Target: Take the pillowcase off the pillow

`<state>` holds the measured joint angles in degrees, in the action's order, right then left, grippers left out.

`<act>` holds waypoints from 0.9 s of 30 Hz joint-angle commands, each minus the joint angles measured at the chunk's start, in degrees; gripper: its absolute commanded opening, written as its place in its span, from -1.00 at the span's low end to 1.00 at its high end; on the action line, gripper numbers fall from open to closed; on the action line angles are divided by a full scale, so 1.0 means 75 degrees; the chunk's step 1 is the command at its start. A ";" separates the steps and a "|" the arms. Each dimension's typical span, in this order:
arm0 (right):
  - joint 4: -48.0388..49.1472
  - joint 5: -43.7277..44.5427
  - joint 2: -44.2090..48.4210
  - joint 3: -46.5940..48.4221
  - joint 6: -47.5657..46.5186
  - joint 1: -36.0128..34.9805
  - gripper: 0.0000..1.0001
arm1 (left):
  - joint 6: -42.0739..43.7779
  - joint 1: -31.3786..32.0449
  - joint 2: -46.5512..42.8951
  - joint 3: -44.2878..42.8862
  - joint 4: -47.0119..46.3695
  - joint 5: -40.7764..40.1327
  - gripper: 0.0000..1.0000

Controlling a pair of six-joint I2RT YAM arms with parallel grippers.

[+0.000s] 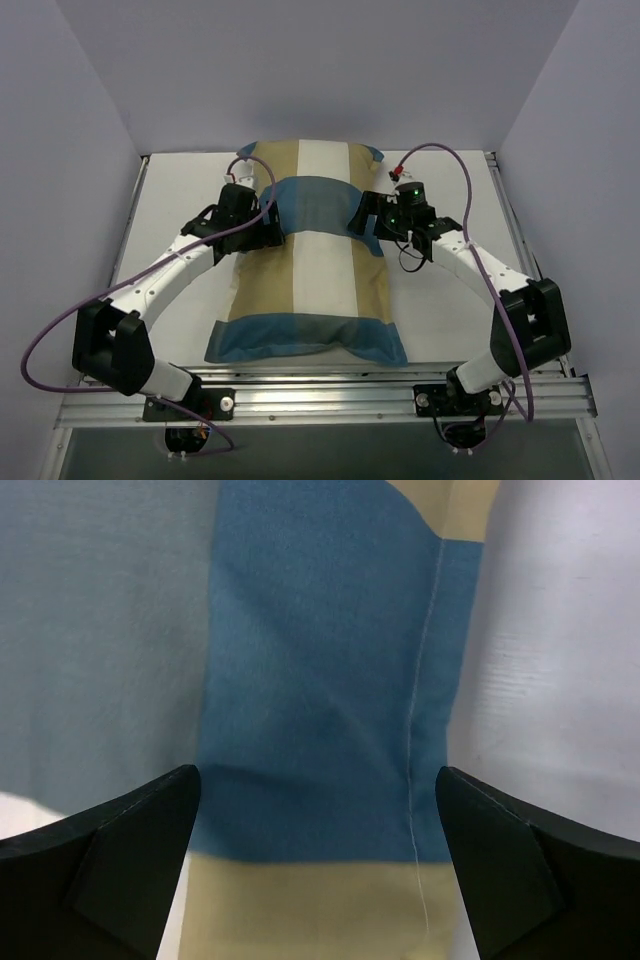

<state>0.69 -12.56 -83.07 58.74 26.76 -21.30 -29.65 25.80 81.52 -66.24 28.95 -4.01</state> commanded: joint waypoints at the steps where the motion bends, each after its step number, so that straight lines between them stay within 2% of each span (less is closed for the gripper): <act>1: 0.1417 -0.0610 -0.0641 0.0336 0.0088 0.0039 0.99 | 0.0169 -0.0030 0.0486 -0.0216 -0.0648 0.0417 0.88; 4: 0.2283 -0.1287 -0.1356 0.0137 0.0134 0.0074 0.99 | -0.0007 -0.0030 0.0849 0.0229 -0.1080 0.0476 0.88; 5: 0.2612 -0.1534 -0.1648 0.0021 0.0146 0.0074 0.91 | -0.0066 -0.0030 0.1024 0.0358 -0.1222 0.0453 0.87; 6: 0.2917 -0.1769 -0.1802 -0.0213 0.0251 0.0086 0.59 | -0.0159 -0.0030 0.1130 0.0614 -0.1328 0.0453 0.88; 8: 0.3621 -0.2448 -0.2141 -0.0367 0.0333 0.0074 0.25 | -0.0265 -0.0030 0.1504 0.0792 -0.1621 0.0488 0.88; 9: 0.3785 -0.2625 -0.2201 -0.0483 0.0357 0.0074 -0.11 | -0.0324 -0.0007 0.1645 0.0862 -0.1703 0.0534 0.88; 11: 0.4056 -0.2895 -0.2074 -0.0589 0.0369 0.0062 -0.45 | -0.0394 0.0087 0.2008 0.0968 -0.1879 0.0570 0.88; 12: 0.4068 -0.2896 -0.1922 -0.0625 0.0357 0.0063 -0.72 | -0.0441 0.0133 0.2091 0.0968 -0.1914 0.0744 0.88; 14: 0.3801 -0.2594 -0.1281 -0.0660 0.0229 0.0074 -0.93 | -0.0511 0.0343 0.2221 0.0910 -0.2055 0.0769 0.88; 15: 0.3555 -0.2429 -0.1044 -0.0591 0.0124 0.0063 -1.00 | -0.0581 0.0426 0.2233 0.0863 -0.2113 0.0758 0.88; 21: 0.1235 -0.1329 0.0633 0.0802 -0.1011 -0.0077 -1.00 | -0.1166 0.1374 0.2128 0.0010 -0.2664 0.0839 0.88; 25: -0.0485 -0.0368 0.0857 0.2185 -0.1879 -0.0873 -1.00 | -0.1694 0.1704 0.1940 -0.0379 -0.3621 0.1062 0.88; 27: -0.0817 -0.0236 0.0635 0.2828 -0.2114 -0.1352 -1.00 | -0.2044 0.1763 0.1718 -0.0298 -0.4196 0.1179 0.88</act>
<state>-2.92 -12.62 -80.53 71.35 15.51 -23.86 -39.48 36.58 95.68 -66.17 8.16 -0.10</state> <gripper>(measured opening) 0.040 0.939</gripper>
